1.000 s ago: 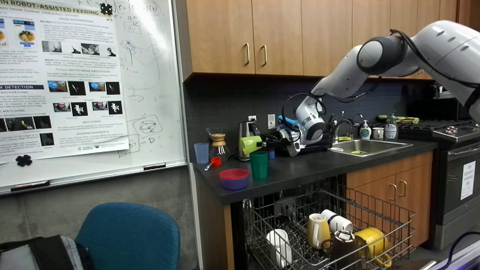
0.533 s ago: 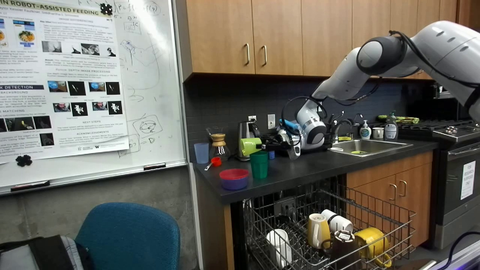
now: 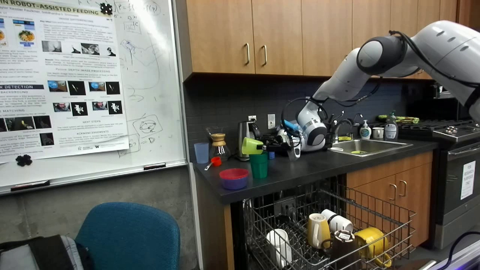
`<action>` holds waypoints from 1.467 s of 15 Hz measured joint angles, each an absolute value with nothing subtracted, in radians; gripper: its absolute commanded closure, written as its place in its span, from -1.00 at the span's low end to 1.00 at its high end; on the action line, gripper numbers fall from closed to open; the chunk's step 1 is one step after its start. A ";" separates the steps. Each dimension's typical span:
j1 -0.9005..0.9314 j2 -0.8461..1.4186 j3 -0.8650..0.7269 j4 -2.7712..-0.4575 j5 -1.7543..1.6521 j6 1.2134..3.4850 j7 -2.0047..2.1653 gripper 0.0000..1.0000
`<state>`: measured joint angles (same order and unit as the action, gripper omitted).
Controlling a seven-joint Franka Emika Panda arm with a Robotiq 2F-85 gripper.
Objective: Put the yellow cup inside the green cup.
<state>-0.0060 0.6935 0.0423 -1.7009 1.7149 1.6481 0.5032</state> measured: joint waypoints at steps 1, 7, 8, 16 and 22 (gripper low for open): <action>-0.006 0.693 0.042 -1.701 1.716 1.647 0.500 -1.00; -0.007 0.690 0.042 -1.701 1.734 1.634 0.451 -1.00; -0.007 0.684 0.042 -1.700 1.734 1.625 0.423 -1.00; 0.040 0.453 0.035 -1.712 1.462 1.582 0.353 -1.00; 0.102 0.202 0.037 -1.760 1.132 1.538 0.463 -1.00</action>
